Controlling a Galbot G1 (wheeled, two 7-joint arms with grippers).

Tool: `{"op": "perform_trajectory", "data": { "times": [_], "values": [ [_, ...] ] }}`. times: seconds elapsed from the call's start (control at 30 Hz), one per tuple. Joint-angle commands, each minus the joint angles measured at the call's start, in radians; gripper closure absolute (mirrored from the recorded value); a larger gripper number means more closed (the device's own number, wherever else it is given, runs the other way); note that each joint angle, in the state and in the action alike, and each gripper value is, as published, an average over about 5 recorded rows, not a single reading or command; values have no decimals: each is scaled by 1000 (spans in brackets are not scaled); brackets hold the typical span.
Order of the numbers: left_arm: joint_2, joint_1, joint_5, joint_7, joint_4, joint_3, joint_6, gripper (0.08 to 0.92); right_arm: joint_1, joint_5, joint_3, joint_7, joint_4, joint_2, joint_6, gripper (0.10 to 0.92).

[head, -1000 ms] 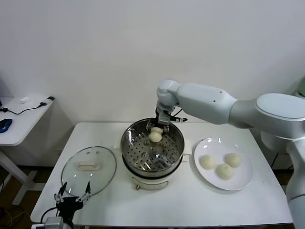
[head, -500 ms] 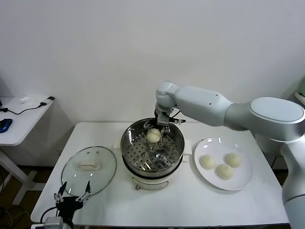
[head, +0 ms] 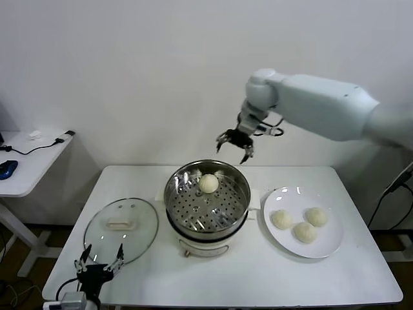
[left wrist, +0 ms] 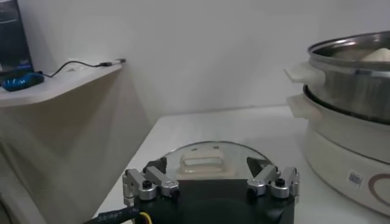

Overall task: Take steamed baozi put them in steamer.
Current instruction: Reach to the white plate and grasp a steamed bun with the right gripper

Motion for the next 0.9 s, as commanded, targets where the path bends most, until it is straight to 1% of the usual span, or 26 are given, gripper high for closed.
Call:
{"op": "perform_trajectory", "data": {
  "times": [0.03, 0.13, 0.27, 0.53, 0.9],
  "values": [
    [-3, -9, 0, 1, 2, 2, 2, 177, 158, 254, -364, 54, 270, -343, -400, 203],
    [-9, -12, 2, 1, 3, 5, 3, 177, 101, 301, -391, 133, 370, -384, -534, 203],
    [-12, -10, 2, 0, -1, 7, 4, 177, -9, 325, -349, 207, 399, -398, -647, 203],
    [-11, -7, 1, -1, -4, 2, 5, 177, -229, 300, -209, 276, 284, -345, -729, 203],
    [-10, -7, 1, -1, 2, -2, 1, 177, -403, 261, -53, 298, 124, -271, -742, 203]
  ]
}}
